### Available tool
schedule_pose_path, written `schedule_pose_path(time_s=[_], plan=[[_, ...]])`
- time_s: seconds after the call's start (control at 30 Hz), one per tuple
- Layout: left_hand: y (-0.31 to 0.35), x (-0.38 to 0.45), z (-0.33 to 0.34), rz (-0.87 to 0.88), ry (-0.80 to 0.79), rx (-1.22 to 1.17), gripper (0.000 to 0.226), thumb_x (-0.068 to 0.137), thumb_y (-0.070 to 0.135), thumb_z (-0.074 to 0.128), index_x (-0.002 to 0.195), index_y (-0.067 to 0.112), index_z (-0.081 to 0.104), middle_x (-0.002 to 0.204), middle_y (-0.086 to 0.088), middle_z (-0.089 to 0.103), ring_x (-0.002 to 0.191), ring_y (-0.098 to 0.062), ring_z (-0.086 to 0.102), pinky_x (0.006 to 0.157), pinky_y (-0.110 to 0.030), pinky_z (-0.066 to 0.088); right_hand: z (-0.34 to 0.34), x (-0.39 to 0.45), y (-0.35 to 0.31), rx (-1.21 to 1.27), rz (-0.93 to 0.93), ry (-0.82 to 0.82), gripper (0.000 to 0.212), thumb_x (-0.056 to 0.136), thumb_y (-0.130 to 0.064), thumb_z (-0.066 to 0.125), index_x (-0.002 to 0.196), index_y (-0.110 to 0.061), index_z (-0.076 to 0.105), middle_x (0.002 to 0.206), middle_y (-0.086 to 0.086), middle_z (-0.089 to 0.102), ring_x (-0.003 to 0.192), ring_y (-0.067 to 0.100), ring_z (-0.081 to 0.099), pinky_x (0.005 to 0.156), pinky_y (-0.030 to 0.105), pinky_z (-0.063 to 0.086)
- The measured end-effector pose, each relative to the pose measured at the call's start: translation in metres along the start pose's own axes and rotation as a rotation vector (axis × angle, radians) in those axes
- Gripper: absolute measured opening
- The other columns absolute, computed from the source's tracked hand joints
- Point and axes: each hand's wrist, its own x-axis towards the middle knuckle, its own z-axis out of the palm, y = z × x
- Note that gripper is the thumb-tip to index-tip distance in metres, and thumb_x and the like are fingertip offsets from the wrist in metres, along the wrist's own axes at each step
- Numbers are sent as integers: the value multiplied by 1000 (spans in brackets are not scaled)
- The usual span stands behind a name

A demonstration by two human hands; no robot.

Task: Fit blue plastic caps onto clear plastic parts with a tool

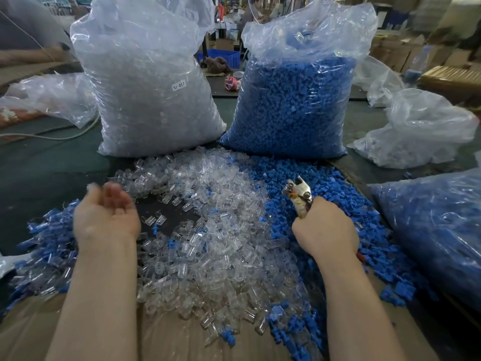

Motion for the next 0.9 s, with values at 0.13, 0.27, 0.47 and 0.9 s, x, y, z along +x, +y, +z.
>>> schedule_pose_path(time_s=[0.13, 0.27, 0.47, 0.9], plan=[[-15, 3, 1, 30, -192, 688, 2, 92, 15, 65, 93, 15, 67, 81, 5, 71, 71, -4, 64, 66, -19, 51, 2, 1, 0, -29, -35, -75, 20, 89, -30, 54, 100, -18, 42, 98, 5, 53, 79, 28, 50, 62, 34, 38], [-41, -7, 2, 299, -383, 1453, 23, 91, 23, 68, 114, 23, 64, 114, 4, 65, 89, -9, 62, 69, -24, 47, 3, 2, 0, -49, -29, -83, 16, 87, -30, 56, 89, -21, 43, 75, -3, 45, 64, 19, 44, 52, 30, 30], [-60, -8, -4, 468, -501, 2081, 46, 95, 19, 58, 140, 27, 50, 131, -10, 58, 107, -27, 60, 92, -39, 51, 4, 3, 2, -48, -27, -81, 23, 90, -27, 55, 75, -21, 38, 74, 0, 49, 60, 16, 43, 48, 27, 26], [-55, -15, 1, 566, -460, 1749, 27, 84, 21, 71, 108, 32, 73, 82, 16, 65, 69, -2, 61, 59, -20, 44, 5, 3, -1, -29, -46, -98, 20, 91, -36, 57, 85, -21, 45, 75, -1, 48, 71, 23, 49, 52, 30, 31]])
